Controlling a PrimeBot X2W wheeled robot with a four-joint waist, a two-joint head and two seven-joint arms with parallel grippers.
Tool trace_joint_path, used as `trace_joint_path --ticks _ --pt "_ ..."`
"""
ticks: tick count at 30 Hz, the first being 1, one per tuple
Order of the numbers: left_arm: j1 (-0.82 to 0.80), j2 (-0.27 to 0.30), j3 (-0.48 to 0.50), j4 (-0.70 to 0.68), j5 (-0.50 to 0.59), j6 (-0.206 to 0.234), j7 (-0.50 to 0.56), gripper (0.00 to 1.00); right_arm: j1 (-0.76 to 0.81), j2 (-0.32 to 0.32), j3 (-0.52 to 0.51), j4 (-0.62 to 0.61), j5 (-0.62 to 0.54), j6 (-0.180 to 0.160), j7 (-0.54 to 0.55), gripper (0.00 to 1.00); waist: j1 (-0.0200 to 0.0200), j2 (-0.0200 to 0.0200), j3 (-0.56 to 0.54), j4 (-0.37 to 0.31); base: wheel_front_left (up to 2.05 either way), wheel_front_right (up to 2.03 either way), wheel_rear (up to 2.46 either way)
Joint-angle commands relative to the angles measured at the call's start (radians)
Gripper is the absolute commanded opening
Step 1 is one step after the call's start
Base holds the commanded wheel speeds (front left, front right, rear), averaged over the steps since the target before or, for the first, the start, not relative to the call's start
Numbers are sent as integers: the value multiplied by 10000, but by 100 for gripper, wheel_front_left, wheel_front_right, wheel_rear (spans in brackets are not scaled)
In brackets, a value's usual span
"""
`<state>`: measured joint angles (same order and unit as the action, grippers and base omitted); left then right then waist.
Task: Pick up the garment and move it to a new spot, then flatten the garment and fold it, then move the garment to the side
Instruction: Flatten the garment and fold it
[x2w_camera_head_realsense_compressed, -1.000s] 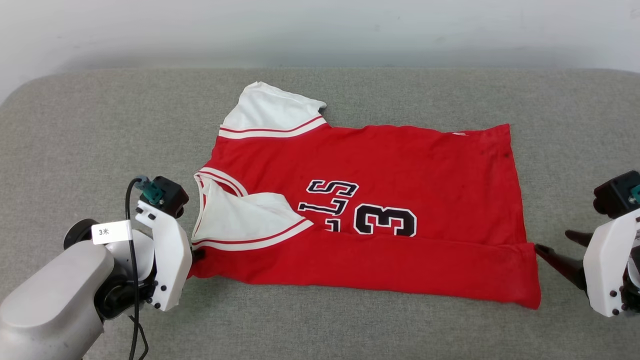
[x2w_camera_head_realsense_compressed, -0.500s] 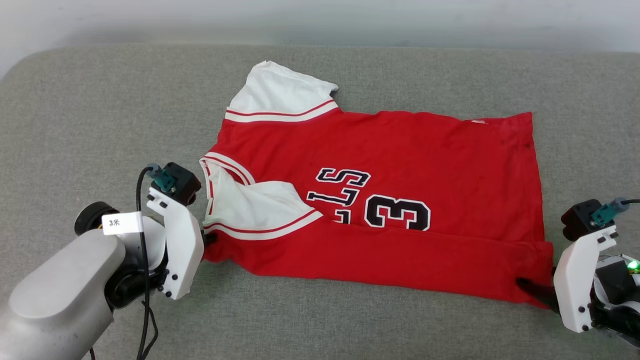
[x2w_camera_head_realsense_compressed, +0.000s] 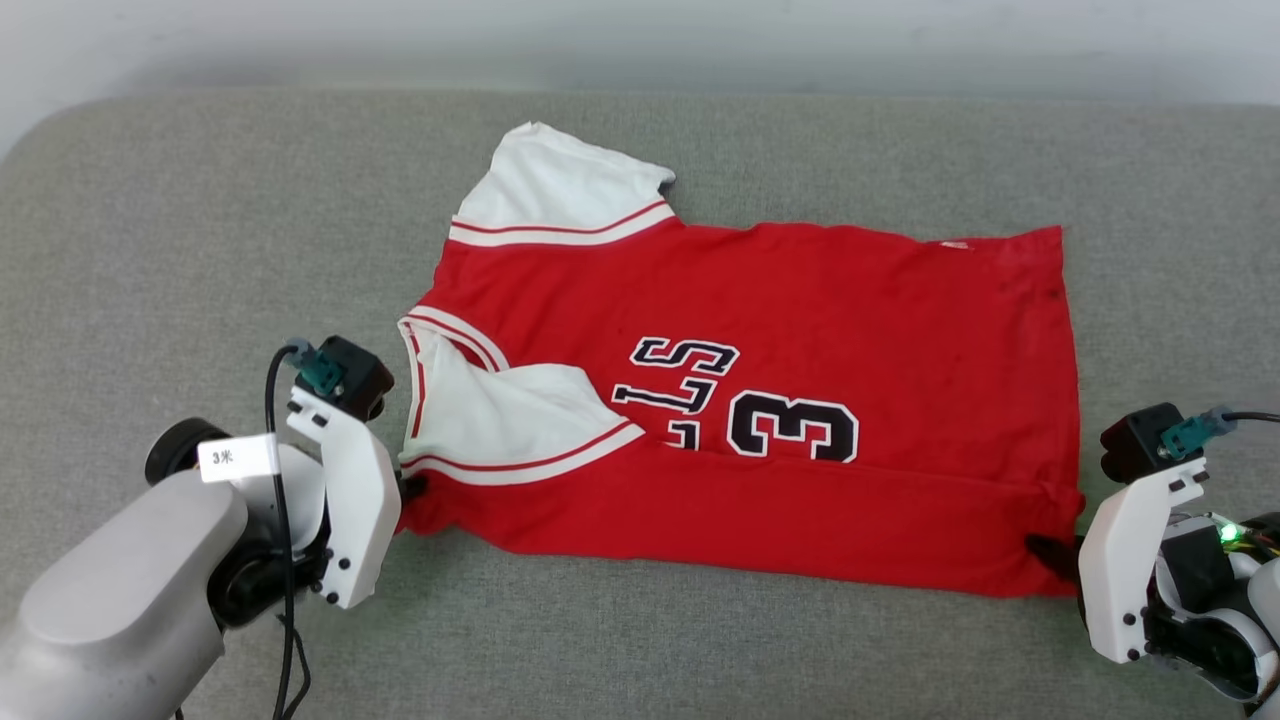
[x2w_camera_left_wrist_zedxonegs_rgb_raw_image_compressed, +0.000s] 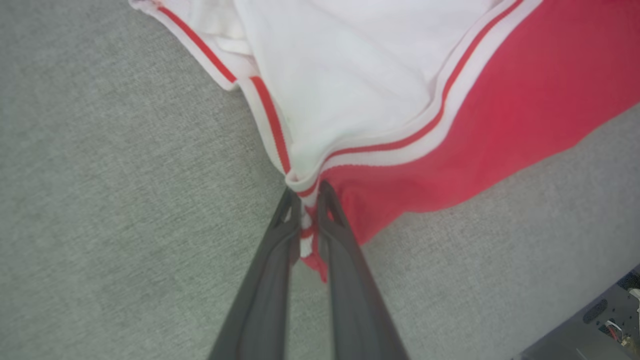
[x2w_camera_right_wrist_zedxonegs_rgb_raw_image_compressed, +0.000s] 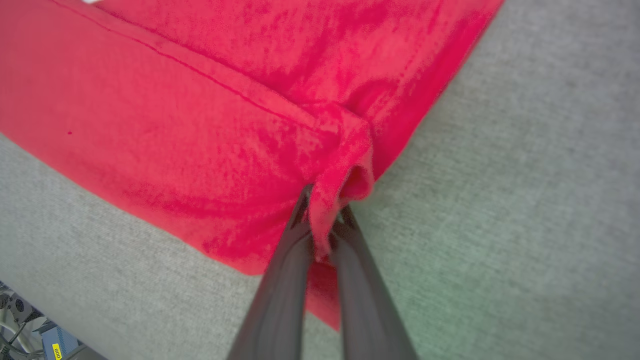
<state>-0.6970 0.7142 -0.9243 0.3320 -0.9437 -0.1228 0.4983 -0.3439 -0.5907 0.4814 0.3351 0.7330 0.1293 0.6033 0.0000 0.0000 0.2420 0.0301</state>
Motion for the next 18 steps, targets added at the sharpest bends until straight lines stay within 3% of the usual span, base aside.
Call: trace_joint_path --ticks 1,8,9,18 --pt "199 21 -3 58 -63 -7 -72 0 267 288 275 251 182 24 -37 0 0 0 -218 -51 0 0 0" --pt "688 250 -91 -58 -265 -3 -104 0 507 -361 98 -240 621 9 -604 0 0 0 -1046 -98 0 0 0" --pt "979 448 -124 -314 -348 76 -97 0 818 -663 -33 -599 757 9 -681 0 0 0 -1336 -110 0 0 0" --pt "1976 1070 -188 -1612 -551 548 -271 0 1919 -1361 -672 -1772 873 8 -327 0 0 0 -1702 -143 0 0 0"
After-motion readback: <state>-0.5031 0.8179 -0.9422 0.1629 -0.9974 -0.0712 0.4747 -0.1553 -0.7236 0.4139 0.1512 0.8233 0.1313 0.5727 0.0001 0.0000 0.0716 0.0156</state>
